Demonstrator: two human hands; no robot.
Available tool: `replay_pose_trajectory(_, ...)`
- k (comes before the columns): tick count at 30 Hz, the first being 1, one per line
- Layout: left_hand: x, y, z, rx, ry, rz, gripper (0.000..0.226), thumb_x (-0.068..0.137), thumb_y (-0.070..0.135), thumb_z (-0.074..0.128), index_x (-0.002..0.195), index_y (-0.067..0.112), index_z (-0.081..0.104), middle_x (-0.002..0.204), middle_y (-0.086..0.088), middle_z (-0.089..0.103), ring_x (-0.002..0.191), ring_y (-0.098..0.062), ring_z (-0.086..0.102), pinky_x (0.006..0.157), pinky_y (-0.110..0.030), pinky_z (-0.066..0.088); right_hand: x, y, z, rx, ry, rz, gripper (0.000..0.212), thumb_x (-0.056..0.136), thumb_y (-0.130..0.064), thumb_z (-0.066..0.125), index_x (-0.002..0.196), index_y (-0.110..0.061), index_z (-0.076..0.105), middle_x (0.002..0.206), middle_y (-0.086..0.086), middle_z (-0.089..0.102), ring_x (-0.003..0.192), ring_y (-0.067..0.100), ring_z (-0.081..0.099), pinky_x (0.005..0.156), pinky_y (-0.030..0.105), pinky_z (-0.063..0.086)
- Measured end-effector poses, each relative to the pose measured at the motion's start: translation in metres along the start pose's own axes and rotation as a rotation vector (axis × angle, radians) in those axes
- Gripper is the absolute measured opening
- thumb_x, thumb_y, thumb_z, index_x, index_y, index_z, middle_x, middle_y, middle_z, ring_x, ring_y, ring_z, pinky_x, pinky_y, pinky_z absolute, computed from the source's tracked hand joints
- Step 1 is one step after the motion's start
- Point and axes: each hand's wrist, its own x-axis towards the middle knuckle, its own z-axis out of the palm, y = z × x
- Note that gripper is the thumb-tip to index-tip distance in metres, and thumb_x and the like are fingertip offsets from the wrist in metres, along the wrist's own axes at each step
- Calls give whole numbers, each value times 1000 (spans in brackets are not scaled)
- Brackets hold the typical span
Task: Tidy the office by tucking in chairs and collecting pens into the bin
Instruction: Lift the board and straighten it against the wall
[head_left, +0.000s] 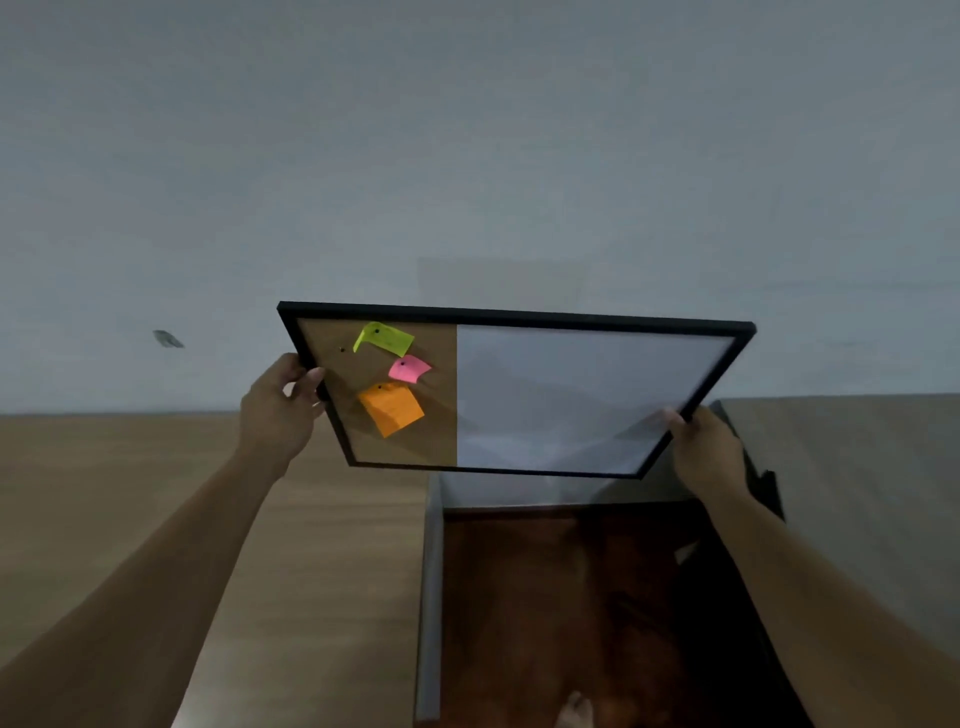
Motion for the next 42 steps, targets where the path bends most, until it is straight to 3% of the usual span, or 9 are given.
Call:
replay_pose_trajectory(3, -8, 31, 39, 35, -27, 46, 11, 102, 31, 63, 94, 25, 65, 92, 15, 69, 89, -27, 67, 96, -52, 63, 31, 25, -27, 70, -20, 80, 60, 107, -56, 45, 133, -4, 60, 127, 25, 67, 105, 39, 64, 82, 42, 46)
replay_pose_trajectory(6, -9, 55, 80, 88, -52, 105, 18, 90, 51, 60, 94, 34, 66, 90, 25, 70, 96, -37, 73, 96, -58, 62, 65, 58, -54, 264, -70, 176, 79, 96, -77, 45, 137, -11, 60, 133, 18, 66, 116, 40, 64, 97, 50, 53)
replay_pose_trajectory(11, -12, 88, 162, 62, -89, 138, 30, 84, 58, 62, 98, 33, 68, 97, 9, 73, 99, -38, 76, 99, -59, 60, 122, 121, -103, 496, -87, 157, 119, 63, -104, 50, 150, -24, 49, 146, 7, 60, 130, 31, 61, 110, 57, 52)
replay_pose_trajectory(16, -27, 116, 249, 68, -114, 112, 29, 89, 53, 65, 101, 26, 68, 103, 0, 74, 97, -35, 77, 100, -56, 61, 142, 142, -156, 613, -57, 158, 112, 67, -100, 55, 157, -36, 40, 157, -6, 51, 141, 26, 54, 118, 55, 45)
replay_pose_trajectory(21, -44, 125, 330, 70, -145, 86, 13, 104, 27, 66, 98, 16, 66, 101, -6, 71, 82, -24, 72, 97, -50, 63, 162, 178, -191, 683, 20, 186, 99, 78, -95, 52, 158, -37, 39, 143, -14, 52, 138, 25, 56, 117, 55, 47)
replay_pose_trajectory(30, -48, 103, 446, 90, -265, 46, 22, 104, 28, 67, 82, 27, 64, 79, 13, 65, 66, -4, 65, 87, -38, 60, 220, 264, -224, 713, 116, 377, 122, 63, -107, 44, 163, -39, 28, 169, -5, 35, 148, 28, 46, 121, 56, 40)
replay_pose_trajectory(37, -44, 95, 519, 124, -278, 9, 24, 105, 30, 66, 82, 25, 59, 87, 3, 65, 78, -25, 71, 82, -34, 59, 284, 312, -231, 727, 115, 489, 133, 53, -112, 42, 164, -41, 22, 172, -10, 30, 154, 26, 39, 125, 57, 32)
replay_pose_trajectory(40, -34, 90, 541, 136, -280, -38, 16, 103, 35, 68, 98, 19, 67, 104, -2, 71, 92, -27, 77, 83, -29, 59, 312, 319, -227, 744, 104, 517, 135, 51, -113, 42, 165, -43, 19, 172, -11, 30, 154, 25, 38, 125, 58, 31)
replay_pose_trajectory(42, -24, 84, 555, 103, -281, -89, 30, 102, 36, 70, 118, 11, 68, 117, -10, 72, 103, -28, 76, 86, -28, 61, 331, 319, -225, 741, 92, 520, 136, 51, -113, 41, 165, -42, 18, 173, -9, 27, 155, 27, 36, 126, 58, 30)
